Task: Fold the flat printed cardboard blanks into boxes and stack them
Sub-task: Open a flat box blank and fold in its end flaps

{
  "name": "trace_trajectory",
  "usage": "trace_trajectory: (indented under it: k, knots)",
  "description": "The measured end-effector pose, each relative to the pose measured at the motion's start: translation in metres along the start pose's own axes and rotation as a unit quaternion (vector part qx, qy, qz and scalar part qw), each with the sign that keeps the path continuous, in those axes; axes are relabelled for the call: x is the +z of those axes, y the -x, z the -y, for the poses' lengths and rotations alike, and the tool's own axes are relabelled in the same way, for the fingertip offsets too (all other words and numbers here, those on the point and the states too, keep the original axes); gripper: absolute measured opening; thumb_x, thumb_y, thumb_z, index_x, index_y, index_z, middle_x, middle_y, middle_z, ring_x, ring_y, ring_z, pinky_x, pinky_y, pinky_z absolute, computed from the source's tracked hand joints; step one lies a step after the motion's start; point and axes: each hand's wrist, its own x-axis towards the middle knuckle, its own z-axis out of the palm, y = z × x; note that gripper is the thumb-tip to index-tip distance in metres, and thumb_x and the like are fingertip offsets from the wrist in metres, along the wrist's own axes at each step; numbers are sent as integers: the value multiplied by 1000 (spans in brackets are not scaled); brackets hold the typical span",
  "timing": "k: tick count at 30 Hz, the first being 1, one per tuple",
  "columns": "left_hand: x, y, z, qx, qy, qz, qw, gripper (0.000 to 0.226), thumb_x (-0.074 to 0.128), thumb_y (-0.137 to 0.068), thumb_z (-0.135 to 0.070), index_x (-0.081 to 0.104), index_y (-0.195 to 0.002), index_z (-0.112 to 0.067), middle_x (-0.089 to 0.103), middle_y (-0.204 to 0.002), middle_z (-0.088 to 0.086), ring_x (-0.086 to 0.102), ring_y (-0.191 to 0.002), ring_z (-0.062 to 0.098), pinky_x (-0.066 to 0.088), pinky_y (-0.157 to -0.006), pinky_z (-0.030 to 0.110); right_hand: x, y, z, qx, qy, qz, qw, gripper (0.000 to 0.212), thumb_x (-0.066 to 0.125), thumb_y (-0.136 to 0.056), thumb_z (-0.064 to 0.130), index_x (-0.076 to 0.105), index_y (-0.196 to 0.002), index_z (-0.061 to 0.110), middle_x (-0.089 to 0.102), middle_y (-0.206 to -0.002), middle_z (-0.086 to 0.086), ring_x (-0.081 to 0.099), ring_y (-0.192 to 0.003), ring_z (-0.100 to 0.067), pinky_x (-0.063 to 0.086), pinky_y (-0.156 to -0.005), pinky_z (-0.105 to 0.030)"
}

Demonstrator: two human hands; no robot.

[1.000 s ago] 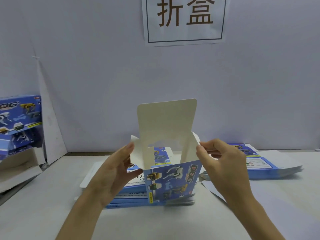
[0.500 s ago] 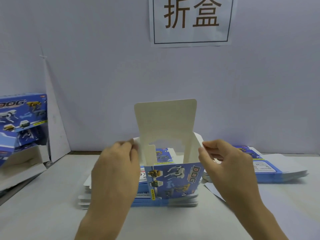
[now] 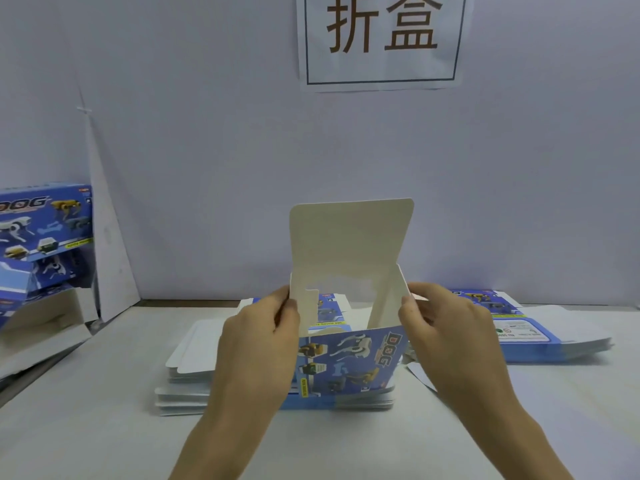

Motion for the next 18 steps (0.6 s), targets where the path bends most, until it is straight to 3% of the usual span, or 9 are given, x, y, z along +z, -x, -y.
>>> trace_trajectory:
  k: [3,4,6,8,10,12,13,16,18]
  knots:
    - [1,-6,3,2,85,27,996,37,47,-98,-26,59,-72,-48,63,-73,-10,49,-64,9,37,-57,11,-4,-3,-2,34,-23,40,998,43,49,-85,33,62,-124,19,75,-94,10,60,-87,-11,33,-71,-21]
    - [2,-7,5,5,125,36,991,31,49,-97,-28,60,-83,-54,65,-77,-17,55,-70,4,40,-63,10,-5,-4,-2,39,-20,48,998,49,49,-83,34,56,-130,22,73,-95,13,58,-89,-12,35,-73,-22]
    - [4,-9,7,-14,244,64,968,20,58,-91,-40,60,-110,-43,70,-90,-25,65,-87,-1,50,-76,16,-11,-5,-2,67,-58,71,994,63,54,-80,31,40,-141,31,66,-98,18,62,-88,-18,49,-74,-30]
    - [10,-9,12,-7,337,85,938,58,69,-79,-47,46,-131,-36,67,-100,-30,65,-95,-3,52,-76,16,-16,-6,-1,102,-129,84,983,71,60,-77,22,37,-141,39,58,-101,20,66,-80,-22,55,-52,-28]
    - [17,-5,13,39,355,87,930,85,72,-68,-45,25,-139,-48,54,-117,-41,56,-108,-12,49,-74,7,-17,-9,-3,118,-169,68,976,57,61,-76,15,52,-130,32,62,-104,8,67,-73,-19,51,-40,-23]
    - [25,1,14,86,313,104,940,108,79,-59,-50,5,-137,-66,30,-137,-45,39,-125,-15,48,-85,10,-17,-11,-3,156,-225,55,960,39,60,-77,12,60,-114,23,64,-102,-4,69,-65,-17,53,-41,-27]
    - [28,4,13,108,263,110,952,118,81,-55,-54,-4,-135,-68,21,-141,-44,32,-132,-12,47,-95,18,-16,-11,-3,173,-255,66,949,33,59,-77,11,60,-108,21,64,-101,-6,70,-61,-17,54,-42,-28]
    - [43,9,18,179,26,52,982,138,71,-46,-77,-29,-138,-51,-1,-154,-20,14,-143,14,29,-113,52,-15,-7,2,176,-288,127,933,27,58,-78,7,58,-100,23,63,-97,3,70,-58,-13,53,-43,-28]
    - [48,11,21,208,-25,19,978,142,70,-45,-76,-31,-139,-43,2,-154,-8,14,-140,17,26,-113,54,-14,-6,2,167,-277,149,934,27,59,-80,10,56,-102,24,61,-100,5,70,-65,-15,56,-49,-30]
